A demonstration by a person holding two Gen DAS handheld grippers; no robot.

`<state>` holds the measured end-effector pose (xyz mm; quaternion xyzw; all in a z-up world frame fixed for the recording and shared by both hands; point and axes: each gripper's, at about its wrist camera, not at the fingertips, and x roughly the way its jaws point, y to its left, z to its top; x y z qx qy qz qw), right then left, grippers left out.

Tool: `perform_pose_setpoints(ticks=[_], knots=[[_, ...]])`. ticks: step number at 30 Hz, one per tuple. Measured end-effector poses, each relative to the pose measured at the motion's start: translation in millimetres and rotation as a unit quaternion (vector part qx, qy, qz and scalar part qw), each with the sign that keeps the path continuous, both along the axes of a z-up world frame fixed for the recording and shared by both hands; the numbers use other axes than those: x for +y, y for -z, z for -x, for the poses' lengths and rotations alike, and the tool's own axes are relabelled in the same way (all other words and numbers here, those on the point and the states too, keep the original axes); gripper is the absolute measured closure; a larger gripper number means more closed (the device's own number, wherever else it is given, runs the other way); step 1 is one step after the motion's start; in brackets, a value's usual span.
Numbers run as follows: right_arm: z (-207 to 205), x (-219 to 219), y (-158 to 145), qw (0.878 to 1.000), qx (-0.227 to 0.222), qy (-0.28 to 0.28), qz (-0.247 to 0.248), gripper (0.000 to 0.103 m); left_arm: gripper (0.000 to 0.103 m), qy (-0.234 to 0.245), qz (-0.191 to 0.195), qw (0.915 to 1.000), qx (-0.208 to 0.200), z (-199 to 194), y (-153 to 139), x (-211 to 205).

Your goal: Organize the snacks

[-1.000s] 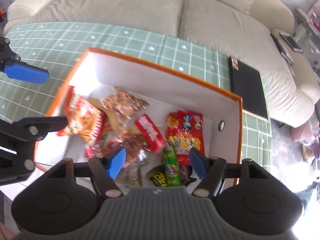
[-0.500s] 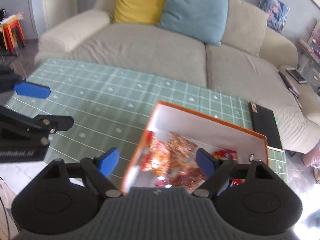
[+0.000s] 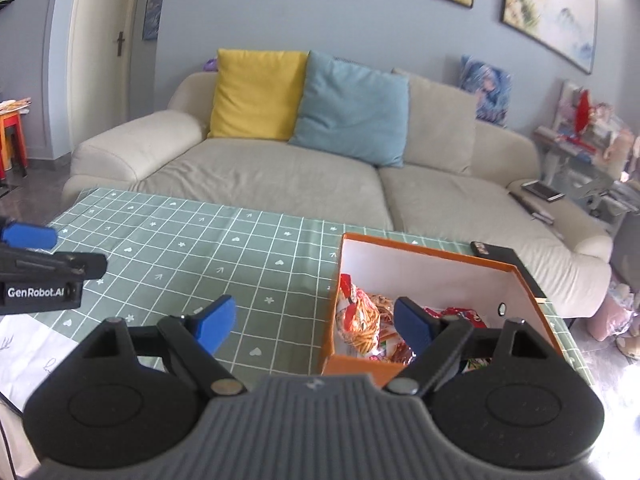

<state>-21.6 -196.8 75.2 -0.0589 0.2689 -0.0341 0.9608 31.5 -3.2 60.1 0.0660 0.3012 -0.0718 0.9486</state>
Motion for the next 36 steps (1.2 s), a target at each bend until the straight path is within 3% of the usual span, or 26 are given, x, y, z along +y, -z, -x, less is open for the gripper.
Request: perform_pose_setpoints(ticks=[7, 12, 16, 20, 36], knots=[[32, 20, 17, 0.999, -0.046, 0.005, 0.005, 0.019, 0.031, -0.034, 0.018, 0.9989, -0.028, 28, 15, 21], [31, 22, 37, 1.000, -0.022, 0.005, -0.001, 0.013, 0.026, -0.037, 0.011, 0.9985, -0.039, 38, 30, 24], [27, 20, 50, 1.000, -0.011, 0.010, -0.010, 0.007, 0.026, -0.032, 0.001, 0.9992, -0.023, 38, 40, 19], [25, 14, 57, 1.000, -0.009, 0.006, -0.015, 0.007, 0.020, -0.024, -0.016, 0.9990, -0.033, 41, 42, 14], [29, 15, 62, 1.000, -0.009, -0.009, -0.011, 0.007, 0.017, -0.028, -0.026, 0.9986, -0.038, 40, 43, 18]])
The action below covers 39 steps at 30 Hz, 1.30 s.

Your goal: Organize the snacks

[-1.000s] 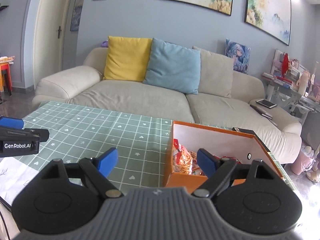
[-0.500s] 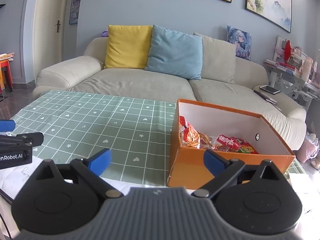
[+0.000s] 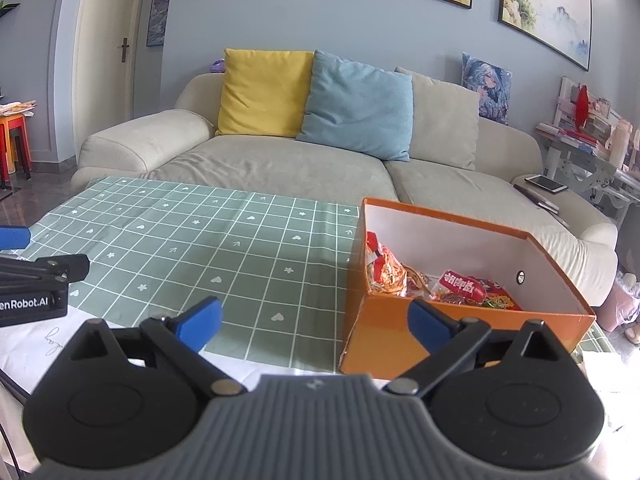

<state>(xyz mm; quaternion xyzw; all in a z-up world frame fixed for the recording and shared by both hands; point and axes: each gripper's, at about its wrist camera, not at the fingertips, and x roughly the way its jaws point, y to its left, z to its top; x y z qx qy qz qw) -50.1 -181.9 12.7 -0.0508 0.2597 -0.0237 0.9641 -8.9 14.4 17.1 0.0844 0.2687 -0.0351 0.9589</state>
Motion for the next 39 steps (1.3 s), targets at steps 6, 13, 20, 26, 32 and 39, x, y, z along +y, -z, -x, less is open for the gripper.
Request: perform_pose_setpoints(ticks=[6, 13, 20, 26, 32, 39], knots=[[-0.2, 0.0, 0.1, 1.000, 0.003, -0.004, 0.000, 0.006, 0.017, 0.000, -0.006, 1.0000, 0.002, -1.2, 1.8, -1.0], [-0.8, 1.4, -0.3, 1.000, 0.005, -0.008, 0.002, 0.006, 0.017, 0.000, 0.001, 1.0000, 0.006, -2.3, 2.0, 1.6], [-1.9, 3.2, 0.5, 1.000, 0.007, -0.012, 0.003, 0.006, 0.017, 0.003, -0.009, 0.9999, 0.007, -2.1, 3.6, -0.3], [-2.4, 3.7, 0.2, 1.000, 0.007, -0.012, 0.004, 0.006, 0.016, 0.000, -0.016, 0.9998, 0.007, -2.8, 4.2, -1.6], [-1.2, 4.4, 0.7, 1.000, 0.005, -0.017, 0.004, 0.006, 0.016, -0.002, -0.017, 0.9998, 0.008, -2.9, 4.7, -0.2], [-1.3, 3.9, 1.5, 1.000, 0.006, -0.018, 0.002, 0.006, 0.016, -0.001, -0.016, 0.9998, 0.008, -3.1, 4.7, 0.0]])
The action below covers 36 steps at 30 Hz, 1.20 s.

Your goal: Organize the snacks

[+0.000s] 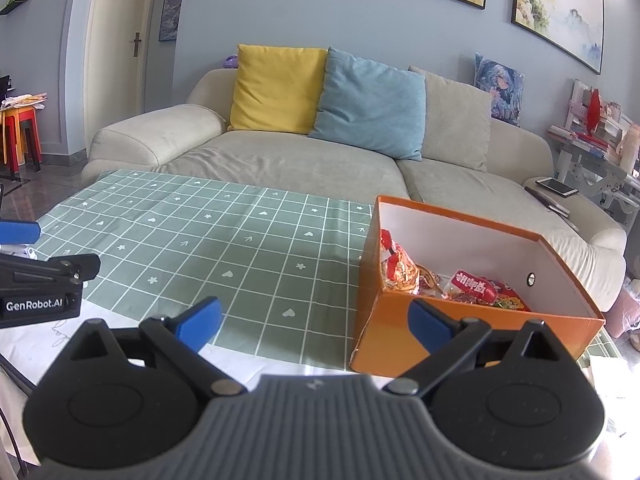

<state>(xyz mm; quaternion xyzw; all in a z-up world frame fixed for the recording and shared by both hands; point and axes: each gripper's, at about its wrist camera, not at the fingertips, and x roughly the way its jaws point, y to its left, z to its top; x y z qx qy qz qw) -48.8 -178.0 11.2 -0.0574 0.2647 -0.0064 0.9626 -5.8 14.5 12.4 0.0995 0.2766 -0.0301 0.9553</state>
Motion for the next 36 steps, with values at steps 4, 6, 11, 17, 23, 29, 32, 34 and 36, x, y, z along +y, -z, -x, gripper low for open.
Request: perform_pose_setpoints(ticks=[4, 6, 11, 17, 23, 29, 32, 34, 36], knots=[[0.0, -1.2, 0.1, 1.000, 0.001, 0.000, -0.001, 0.006, 0.016, 0.000, -0.004, 1.0000, 0.000, 0.9, 0.2, 0.4], [0.3, -1.4, 0.0, 1.000, 0.001, 0.000, -0.002, 0.006, 0.016, 0.000, -0.004, 1.0000, 0.000, 0.9, 0.0, 0.3], [0.3, -1.6, -0.2, 1.000, 0.001, -0.001, -0.001, 0.006, 0.016, 0.000, -0.006, 1.0000, -0.001, 1.2, 0.0, 0.6], [0.7, -1.6, 0.7, 1.000, 0.002, 0.000, -0.002, 0.006, 0.016, -0.001, -0.006, 1.0000, -0.002, 1.0, 0.3, 1.0], [0.6, -1.8, 0.6, 1.000, 0.003, 0.000, -0.003, 0.006, 0.016, 0.001, -0.004, 1.0000, -0.003, 1.1, 0.6, 2.2], [1.1, -1.2, 1.6, 1.000, 0.004, 0.001, -0.003, 0.006, 0.016, -0.004, -0.009, 0.9999, -0.002, 0.9, 1.1, 3.5], [0.2, -0.6, 2.6, 1.000, 0.007, 0.003, -0.004, 0.006, 0.016, -0.002, -0.009, 1.0000, -0.001, 0.9, 0.8, 3.5], [-0.7, -0.3, 3.1, 1.000, 0.008, 0.004, -0.004, 0.006, 0.016, -0.001, -0.012, 0.9999, 0.000, 0.8, 1.0, 3.2], [-0.3, 0.0, 3.5, 1.000, 0.009, 0.004, -0.005, 0.006, 0.016, 0.001, -0.014, 0.9999, 0.000, 0.9, 1.5, 2.7]])
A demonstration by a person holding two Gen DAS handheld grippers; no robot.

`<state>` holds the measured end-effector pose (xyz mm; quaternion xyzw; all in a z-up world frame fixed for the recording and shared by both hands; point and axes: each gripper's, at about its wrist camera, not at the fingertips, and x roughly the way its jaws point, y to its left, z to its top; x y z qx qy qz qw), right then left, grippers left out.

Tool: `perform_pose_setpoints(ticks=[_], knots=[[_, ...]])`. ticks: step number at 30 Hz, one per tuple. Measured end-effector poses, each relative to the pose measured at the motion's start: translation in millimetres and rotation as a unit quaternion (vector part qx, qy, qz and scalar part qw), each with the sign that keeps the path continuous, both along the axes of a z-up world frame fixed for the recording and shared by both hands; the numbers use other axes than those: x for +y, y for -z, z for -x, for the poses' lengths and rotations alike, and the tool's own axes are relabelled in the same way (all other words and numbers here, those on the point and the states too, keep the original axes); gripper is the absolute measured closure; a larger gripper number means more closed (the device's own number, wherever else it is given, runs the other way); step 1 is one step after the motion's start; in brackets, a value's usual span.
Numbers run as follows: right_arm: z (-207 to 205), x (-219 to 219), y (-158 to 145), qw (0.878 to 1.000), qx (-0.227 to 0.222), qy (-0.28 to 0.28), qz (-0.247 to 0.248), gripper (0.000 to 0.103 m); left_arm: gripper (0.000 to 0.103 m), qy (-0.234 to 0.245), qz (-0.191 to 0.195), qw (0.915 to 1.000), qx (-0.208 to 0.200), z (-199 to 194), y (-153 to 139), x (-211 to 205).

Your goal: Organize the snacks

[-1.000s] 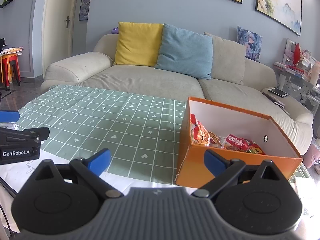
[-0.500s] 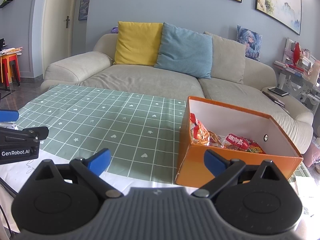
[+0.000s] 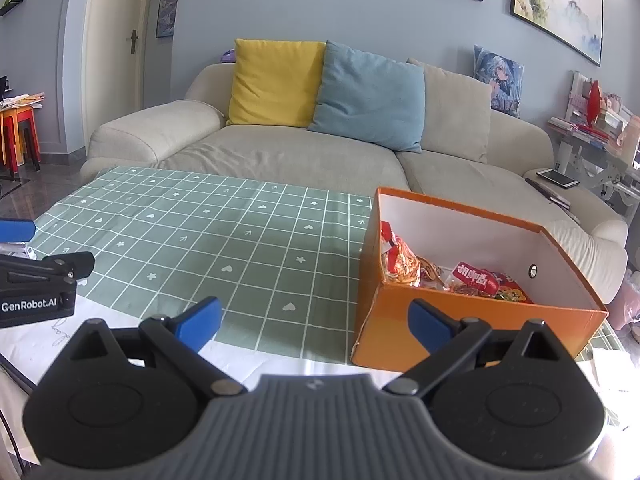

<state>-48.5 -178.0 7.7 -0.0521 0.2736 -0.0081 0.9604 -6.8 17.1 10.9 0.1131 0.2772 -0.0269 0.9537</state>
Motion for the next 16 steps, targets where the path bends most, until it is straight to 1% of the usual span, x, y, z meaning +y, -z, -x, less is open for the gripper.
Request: perform_pose_setpoints(ticks=[16], knots=[[-2.3, 0.6, -0.4, 1.000, 0.004, 0.001, -0.002, 0.006, 0.017, 0.006, 0.004, 1.0000, -0.003, 0.1, -0.7, 0.2]])
